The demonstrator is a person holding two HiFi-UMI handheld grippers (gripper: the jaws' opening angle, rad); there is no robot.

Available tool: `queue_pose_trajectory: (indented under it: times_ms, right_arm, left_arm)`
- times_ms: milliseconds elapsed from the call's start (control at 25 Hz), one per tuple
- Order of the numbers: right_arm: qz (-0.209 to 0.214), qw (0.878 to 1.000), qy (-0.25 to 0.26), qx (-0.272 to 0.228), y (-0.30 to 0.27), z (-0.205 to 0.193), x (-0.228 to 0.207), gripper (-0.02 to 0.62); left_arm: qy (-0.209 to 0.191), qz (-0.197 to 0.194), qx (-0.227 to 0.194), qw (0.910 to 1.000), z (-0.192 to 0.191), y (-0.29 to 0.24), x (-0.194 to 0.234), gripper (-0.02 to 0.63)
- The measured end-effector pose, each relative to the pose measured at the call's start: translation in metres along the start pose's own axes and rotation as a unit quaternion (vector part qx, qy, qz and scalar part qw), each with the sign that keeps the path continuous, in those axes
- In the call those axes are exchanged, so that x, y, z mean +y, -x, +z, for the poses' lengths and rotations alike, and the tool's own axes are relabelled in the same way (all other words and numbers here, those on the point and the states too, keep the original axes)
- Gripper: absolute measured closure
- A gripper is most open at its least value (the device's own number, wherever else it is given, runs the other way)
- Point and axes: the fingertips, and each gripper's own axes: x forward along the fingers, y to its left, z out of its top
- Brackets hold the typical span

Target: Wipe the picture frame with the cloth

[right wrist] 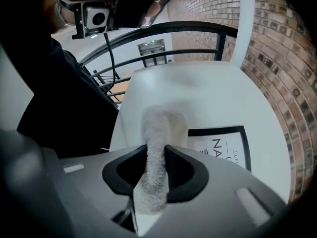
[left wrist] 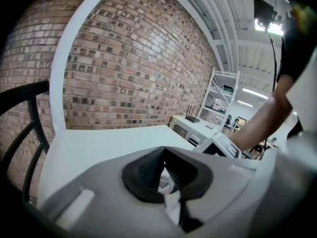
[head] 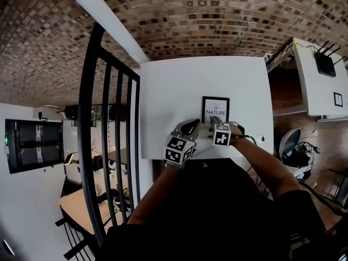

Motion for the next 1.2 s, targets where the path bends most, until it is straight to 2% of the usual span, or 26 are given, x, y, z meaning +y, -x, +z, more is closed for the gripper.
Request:
queue_pose_trajectory:
  times_ms: [160,320,440,560,720,800,960,1200]
  right_arm:
    - [-0.014,1.000,-0.014,-0.011,0.016,-0.007,-0.014,0.489]
    - [-0.061,0.998,-0.032,-0.009,0.042,-0.022,-0.070,0.489]
    - [-0.102,0.994,-0.040,0.004,0.061,-0.035,-0.116,0.489]
    - [-0.122,0.991,-0.052,0.014,0.070,-0.047,-0.150,0.489]
    - [-0.138,0.988,-0.059,0.025,0.070,-0.057,-0.175,0.489]
    - [-0.146,0.987,-0.058,0.028,0.067,-0.060,-0.181,0.488]
    - [-0.136,0.988,-0.057,0.042,0.051,-0.068,-0.179,0.489]
    - [-0.091,0.993,-0.053,0.048,0.035,-0.071,-0.154,0.488]
  left_arm:
    - [0.002,-0.004,0.003,1.0000,-0.001,-0.002,-0.002,0.606]
    - [0.002,-0.005,0.007,1.0000,0.000,-0.002,-0.004,0.604]
    - [-0.013,-0.011,0.007,0.9998,0.003,-0.003,-0.011,0.606]
    - [-0.024,-0.020,0.004,0.9995,0.003,-0.003,-0.022,0.606]
    - [-0.051,-0.013,0.002,0.9986,-0.008,-0.002,-0.025,0.604]
    - [-0.051,-0.016,0.005,0.9986,-0.012,-0.002,-0.030,0.606]
    - [-0.048,-0.016,0.008,0.9987,-0.015,-0.002,-0.031,0.606]
    - [-0.050,-0.016,0.006,0.9986,-0.013,-0.005,-0.026,0.606]
